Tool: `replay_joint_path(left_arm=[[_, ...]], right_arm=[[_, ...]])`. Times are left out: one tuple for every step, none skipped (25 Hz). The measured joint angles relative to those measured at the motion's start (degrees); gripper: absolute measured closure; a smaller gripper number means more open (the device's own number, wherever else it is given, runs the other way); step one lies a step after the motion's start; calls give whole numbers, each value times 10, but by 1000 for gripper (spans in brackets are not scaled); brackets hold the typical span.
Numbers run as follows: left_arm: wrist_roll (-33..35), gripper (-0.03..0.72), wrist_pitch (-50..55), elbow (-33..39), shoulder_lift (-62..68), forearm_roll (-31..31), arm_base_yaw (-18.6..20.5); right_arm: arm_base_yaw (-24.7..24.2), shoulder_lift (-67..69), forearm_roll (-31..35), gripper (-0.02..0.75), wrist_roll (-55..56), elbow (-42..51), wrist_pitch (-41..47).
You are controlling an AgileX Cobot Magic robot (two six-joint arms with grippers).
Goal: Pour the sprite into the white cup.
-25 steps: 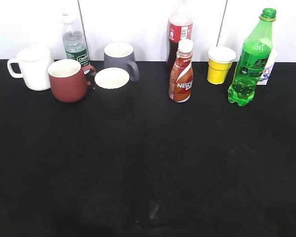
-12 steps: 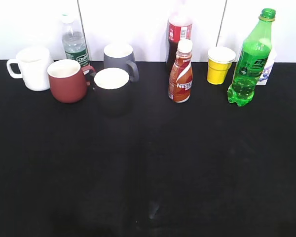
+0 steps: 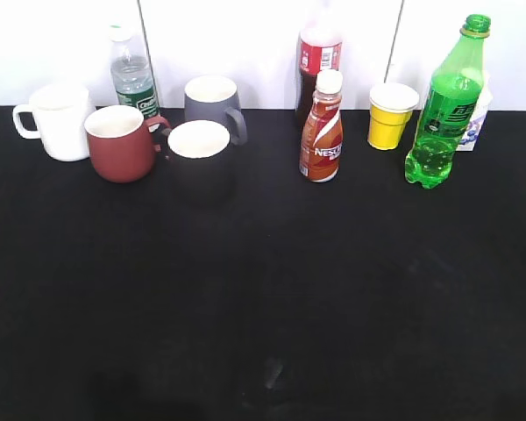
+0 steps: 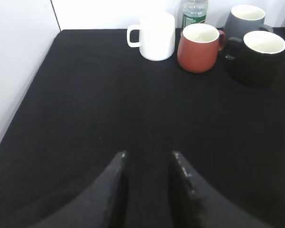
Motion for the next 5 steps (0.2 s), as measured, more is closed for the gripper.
replay_joint_path(left_arm=[[0,461,0,0,0,0,0],[0,461,0,0,0,0,0],[0,461,0,0,0,0,0],[0,461,0,0,0,0,0],[0,461,0,0,0,0,0]], right_arm=[[0,0,0,166,0,0,0],[0,0,0,167,0,0,0],[0,0,0,167,0,0,0],[0,0,0,168,0,0,0],[0,0,0,168,0,0,0]])
